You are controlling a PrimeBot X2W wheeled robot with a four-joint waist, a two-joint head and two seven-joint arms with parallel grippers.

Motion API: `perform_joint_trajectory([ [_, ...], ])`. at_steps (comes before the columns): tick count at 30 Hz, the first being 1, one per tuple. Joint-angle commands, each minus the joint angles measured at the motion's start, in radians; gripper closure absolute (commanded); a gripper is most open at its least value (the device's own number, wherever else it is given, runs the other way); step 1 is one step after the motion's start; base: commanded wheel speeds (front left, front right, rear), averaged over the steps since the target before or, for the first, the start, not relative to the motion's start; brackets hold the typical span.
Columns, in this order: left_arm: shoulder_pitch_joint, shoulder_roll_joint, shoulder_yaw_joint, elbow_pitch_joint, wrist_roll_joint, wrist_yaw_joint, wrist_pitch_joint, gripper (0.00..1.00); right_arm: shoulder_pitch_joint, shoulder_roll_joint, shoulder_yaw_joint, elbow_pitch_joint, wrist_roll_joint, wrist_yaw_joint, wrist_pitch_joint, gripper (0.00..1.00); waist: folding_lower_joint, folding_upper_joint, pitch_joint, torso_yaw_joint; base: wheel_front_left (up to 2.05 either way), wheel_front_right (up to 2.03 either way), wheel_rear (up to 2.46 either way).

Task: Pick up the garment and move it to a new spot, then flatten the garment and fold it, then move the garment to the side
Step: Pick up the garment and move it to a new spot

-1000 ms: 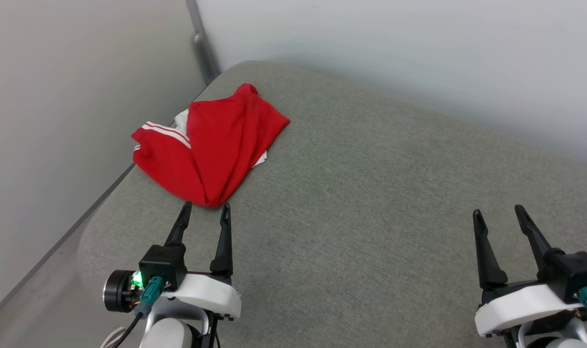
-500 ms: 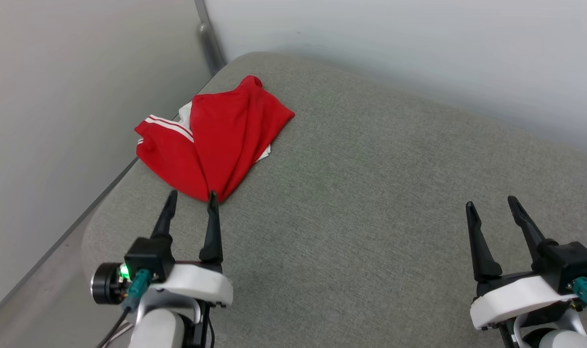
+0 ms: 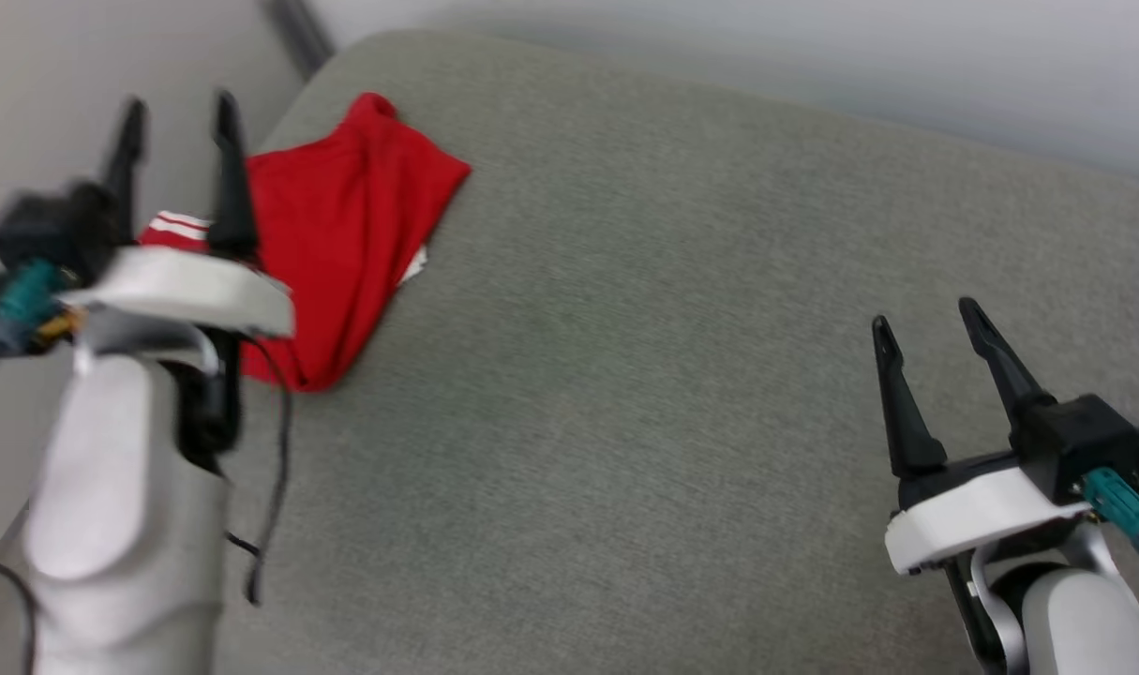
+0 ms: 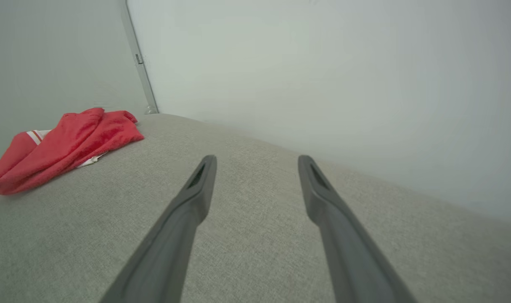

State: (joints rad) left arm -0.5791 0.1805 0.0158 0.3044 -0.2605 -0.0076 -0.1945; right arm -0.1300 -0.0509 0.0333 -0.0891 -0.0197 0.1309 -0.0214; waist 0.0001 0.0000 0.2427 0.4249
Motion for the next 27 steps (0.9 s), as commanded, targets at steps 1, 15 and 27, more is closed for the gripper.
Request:
perform_joint_trajectory([
  [1, -0.022, 0.016, 0.011, 0.010, -0.007, -0.005, 0.012, 0.00, -0.019, 0.000, 0.004, 0.006, -0.006, 0.000, -0.003, 0.00, -0.0001, 0.0000, 0.055, -0.059, 0.00, 0.00, 0.00],
  [15, -0.262, 0.294, 0.057, 0.296, -0.165, -0.105, 0.562, 0.00, -0.173, -0.001, 0.055, 0.089, 0.009, 0.000, -0.078, 0.00, -0.0001, 0.0000, 0.223, -0.223, 0.00, 0.00, 0.00],
  [27, -0.187, 0.338, 0.089, 0.542, -0.341, -0.112, 0.968, 0.00, -0.218, 0.001, 0.063, 0.145, 0.021, 0.000, -0.119, 0.00, -0.0001, 0.0000, 0.265, -0.291, 0.00, 0.00, 0.00],
])
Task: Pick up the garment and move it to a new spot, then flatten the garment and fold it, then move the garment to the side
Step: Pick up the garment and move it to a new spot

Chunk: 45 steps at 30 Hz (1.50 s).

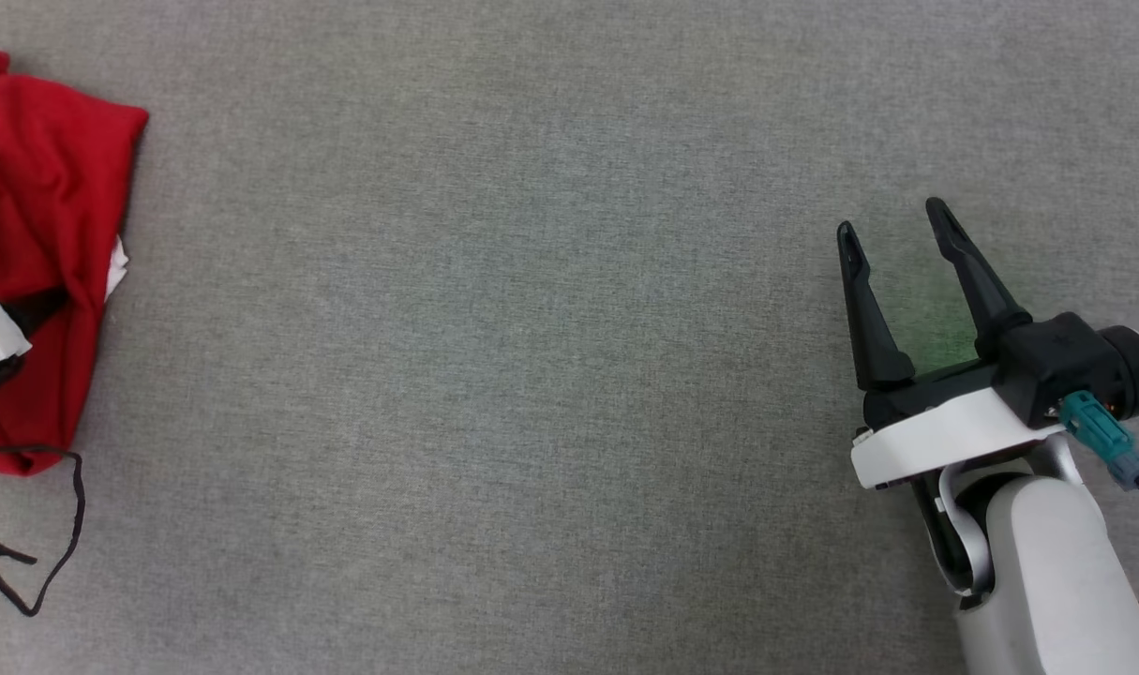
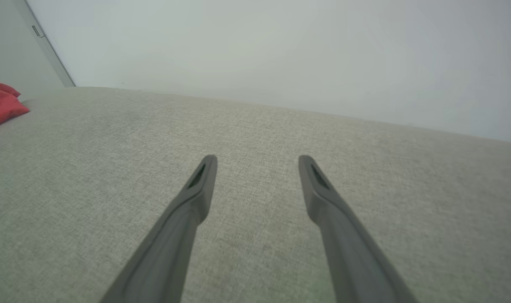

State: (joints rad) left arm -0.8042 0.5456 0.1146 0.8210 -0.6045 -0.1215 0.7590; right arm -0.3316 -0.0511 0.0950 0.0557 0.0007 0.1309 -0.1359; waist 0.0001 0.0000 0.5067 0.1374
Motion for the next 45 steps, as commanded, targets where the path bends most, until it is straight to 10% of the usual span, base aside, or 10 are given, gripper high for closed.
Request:
perform_joint_trajectory([
  [1, 0.051, -0.031, -0.005, 0.038, -0.005, 0.009, 0.027, 0.00, -0.016, 0.001, 0.001, 0.003, 0.003, 0.000, -0.006, 0.00, -0.0001, 0.0000, -0.001, -0.007, 0.00, 0.00, 0.00],
  [2, 0.059, -0.037, 0.003, 0.033, -0.005, 0.028, -0.023, 1.00, -0.014, 0.001, -0.009, 0.016, 0.024, 0.000, -0.009, 0.00, -0.0001, 0.0000, -0.012, -0.011, 0.00, 0.00, 0.00],
  [22, -0.076, -0.001, -0.087, -0.156, 0.224, 0.109, -0.675, 1.00, 0.103, 0.001, -0.056, 0.065, 0.073, 0.000, -0.026, 0.00, -0.0001, 0.0000, -0.279, -0.005, 0.00, 0.00, 0.00],
  [45, 0.211, -0.392, -0.408, -0.426, 0.206, 0.025, -0.778, 1.00, 0.282, 0.001, -0.094, -0.050, 0.094, 0.000, 0.064, 0.00, -0.0001, 0.0000, -0.420, -0.265, 0.00, 0.00, 0.00],
])
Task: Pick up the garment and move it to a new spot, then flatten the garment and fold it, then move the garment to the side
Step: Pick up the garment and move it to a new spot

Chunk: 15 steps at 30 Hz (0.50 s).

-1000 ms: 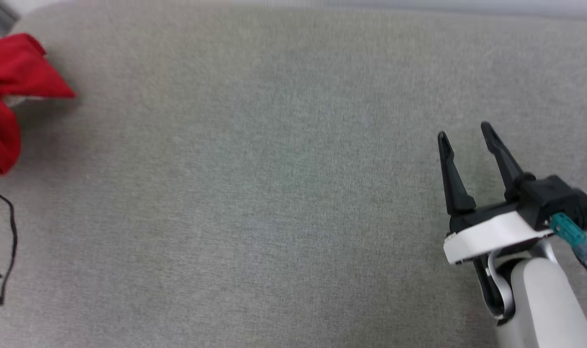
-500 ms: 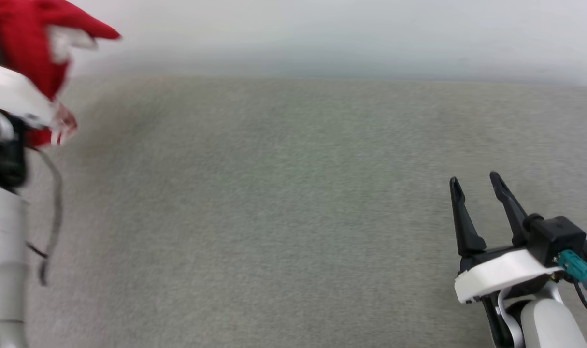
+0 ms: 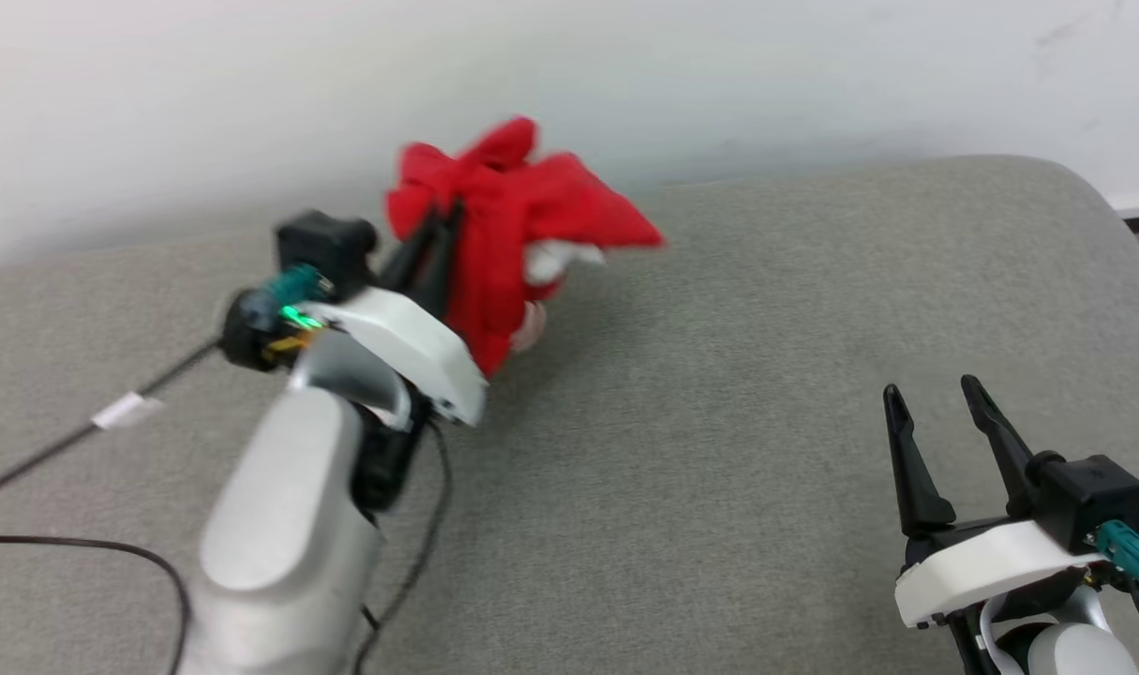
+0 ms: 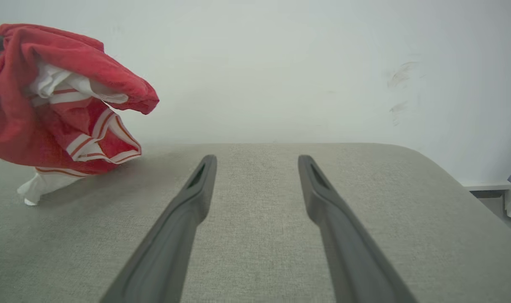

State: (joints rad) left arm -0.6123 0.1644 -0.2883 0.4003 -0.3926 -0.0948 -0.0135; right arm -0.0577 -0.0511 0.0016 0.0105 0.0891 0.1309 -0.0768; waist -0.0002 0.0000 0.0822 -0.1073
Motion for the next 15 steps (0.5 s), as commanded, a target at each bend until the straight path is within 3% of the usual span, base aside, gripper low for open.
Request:
perform_joint_trajectory([
  [1, 0.038, -0.023, -0.022, -0.008, -0.005, -0.004, -0.007, 1.00, 0.013, 0.001, -0.001, -0.009, 0.007, 0.000, 0.003, 0.00, 0.0002, 0.0000, 0.008, -0.026, 0.00, 0.00, 0.00],
  [7, 0.212, -0.076, -0.133, 0.000, -0.015, -0.010, 0.007, 1.00, 0.023, 0.001, -0.006, -0.022, 0.017, 0.000, 0.004, 0.00, 0.0002, 0.0000, 0.031, -0.034, 0.00, 0.00, 0.00],
  [12, 0.333, -0.085, -0.189, 0.013, -0.028, -0.011, 0.042, 1.00, 0.018, 0.002, -0.006, -0.025, 0.020, 0.000, 0.001, 0.00, 0.0002, 0.0000, 0.043, -0.020, 0.00, 0.00, 0.00],
  [13, 0.352, -0.087, -0.199, 0.010, -0.035, -0.012, 0.050, 0.66, 0.017, 0.002, -0.007, -0.027, 0.021, 0.000, 0.001, 0.00, 0.0002, 0.0000, 0.047, -0.015, 0.00, 0.00, 0.00],
  [14, 0.358, -0.089, -0.208, 0.001, -0.030, -0.011, 0.046, 0.23, 0.014, 0.001, -0.011, -0.029, 0.020, 0.000, -0.001, 0.00, 0.0002, 0.0000, 0.051, -0.008, 0.00, 0.00, 0.00],
  [15, 0.363, -0.088, -0.210, -0.009, -0.022, -0.005, 0.035, 0.00, 0.013, 0.001, -0.013, -0.029, 0.021, 0.000, -0.001, 0.00, 0.0002, 0.0000, 0.051, 0.000, 0.00, 0.00, 0.00],
])
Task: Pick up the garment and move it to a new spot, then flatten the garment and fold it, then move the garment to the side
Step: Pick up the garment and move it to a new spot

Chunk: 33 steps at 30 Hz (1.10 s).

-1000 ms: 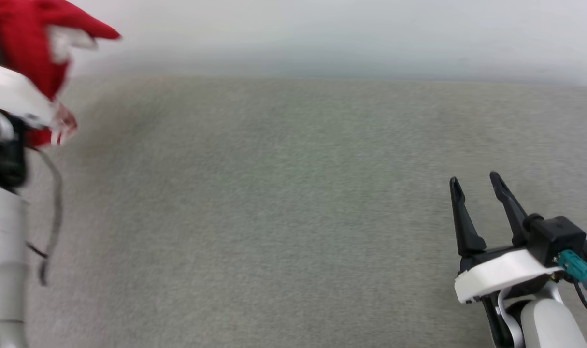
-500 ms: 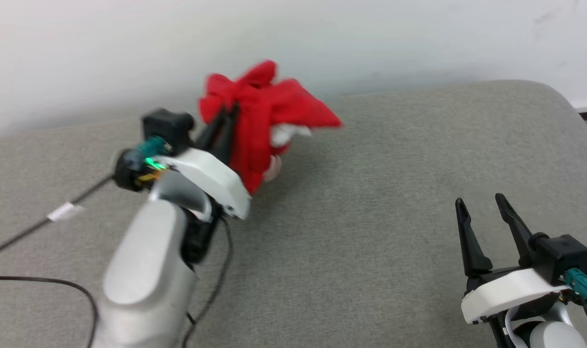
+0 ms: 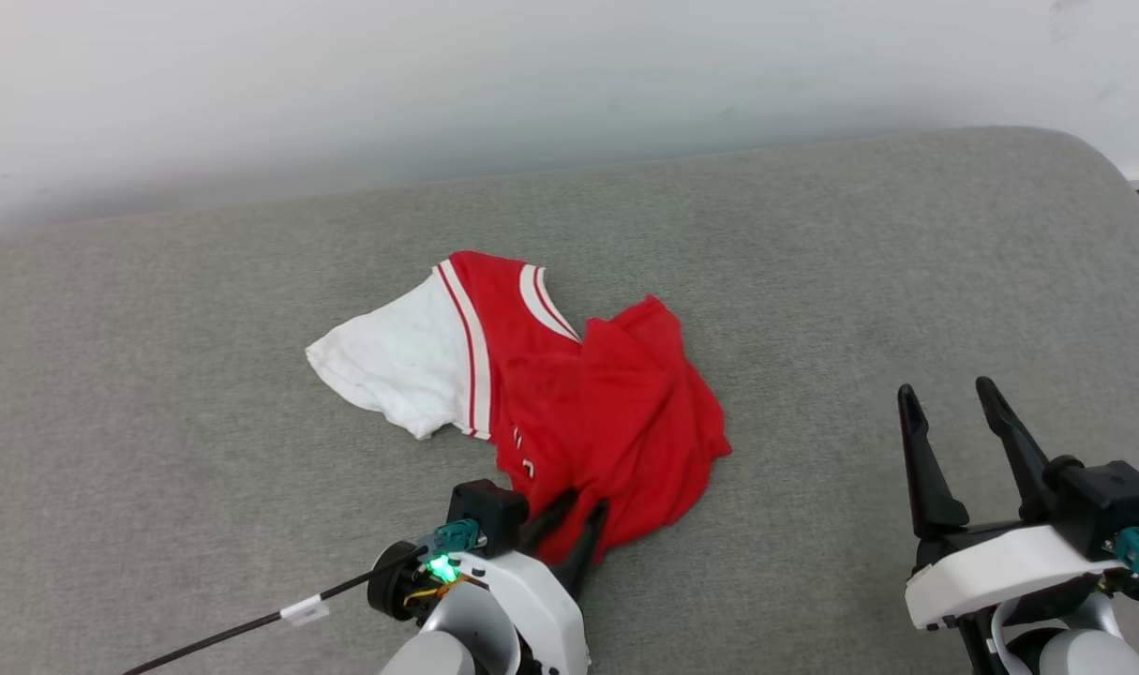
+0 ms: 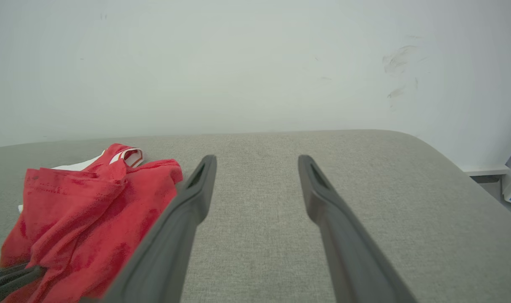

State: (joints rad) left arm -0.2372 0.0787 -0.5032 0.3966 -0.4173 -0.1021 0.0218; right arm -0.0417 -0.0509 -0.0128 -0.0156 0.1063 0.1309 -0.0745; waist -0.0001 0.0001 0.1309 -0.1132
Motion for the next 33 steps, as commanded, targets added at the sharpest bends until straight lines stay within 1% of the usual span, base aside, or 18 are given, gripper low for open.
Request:
perform_joint_trajectory([
  [1, -0.002, -0.003, 0.005, -0.013, -0.001, 0.004, -0.013, 0.00, -0.003, 0.001, -0.001, -0.001, 0.001, 0.000, -0.004, 0.00, 0.0001, -0.0001, -0.002, 0.015, 0.00, 0.00, 0.00],
  [4, -0.013, 0.001, 0.009, -0.060, 0.021, 0.018, -0.072, 0.00, -0.004, 0.001, -0.010, -0.003, -0.005, 0.000, -0.001, 0.00, 0.0001, -0.0001, -0.009, 0.041, 0.00, 0.00, 0.00],
  [8, -0.032, 0.005, 0.029, -0.132, 0.050, 0.053, -0.160, 0.00, 0.008, 0.001, -0.027, -0.006, -0.013, 0.000, 0.008, 0.00, 0.0001, -0.0001, -0.032, 0.075, 0.00, 0.00, 0.00],
  [12, -0.048, 0.023, 0.060, -0.179, 0.074, 0.090, -0.214, 0.00, 0.025, 0.001, -0.043, -0.011, -0.015, 0.000, 0.018, 0.00, 0.0001, -0.0001, -0.055, 0.100, 0.00, 0.00, 0.00],
  [18, -0.023, 0.072, 0.145, -0.199, 0.078, 0.165, -0.249, 0.00, 0.047, 0.001, -0.051, -0.022, -0.014, 0.000, 0.030, 0.00, 0.0001, -0.0001, -0.077, 0.121, 0.00, 0.00, 0.00],
  [21, 0.008, 0.101, 0.185, -0.199, 0.078, 0.195, -0.257, 0.00, 0.058, 0.001, -0.048, -0.025, -0.009, 0.000, 0.036, 0.00, 0.0001, -0.0001, -0.086, 0.124, 0.00, 0.00, 0.00],
  [24, 0.040, 0.126, 0.204, -0.195, 0.078, 0.208, -0.262, 0.00, 0.074, 0.001, -0.047, -0.025, -0.006, 0.000, 0.040, 0.00, 0.0001, -0.0001, -0.096, 0.127, 0.00, 0.00, 0.00],
  [27, 0.073, 0.136, 0.210, -0.191, 0.073, 0.217, -0.263, 0.00, 0.088, 0.001, -0.044, -0.026, -0.001, 0.000, 0.043, 0.00, 0.0001, -0.0001, -0.106, 0.126, 0.00, 0.00, 0.00],
  [33, 0.110, 0.136, 0.206, -0.205, 0.072, 0.233, -0.264, 0.00, 0.102, 0.001, -0.036, -0.034, 0.002, 0.000, 0.043, 0.00, 0.0001, -0.0001, -0.114, 0.125, 0.00, 0.00, 0.00],
])
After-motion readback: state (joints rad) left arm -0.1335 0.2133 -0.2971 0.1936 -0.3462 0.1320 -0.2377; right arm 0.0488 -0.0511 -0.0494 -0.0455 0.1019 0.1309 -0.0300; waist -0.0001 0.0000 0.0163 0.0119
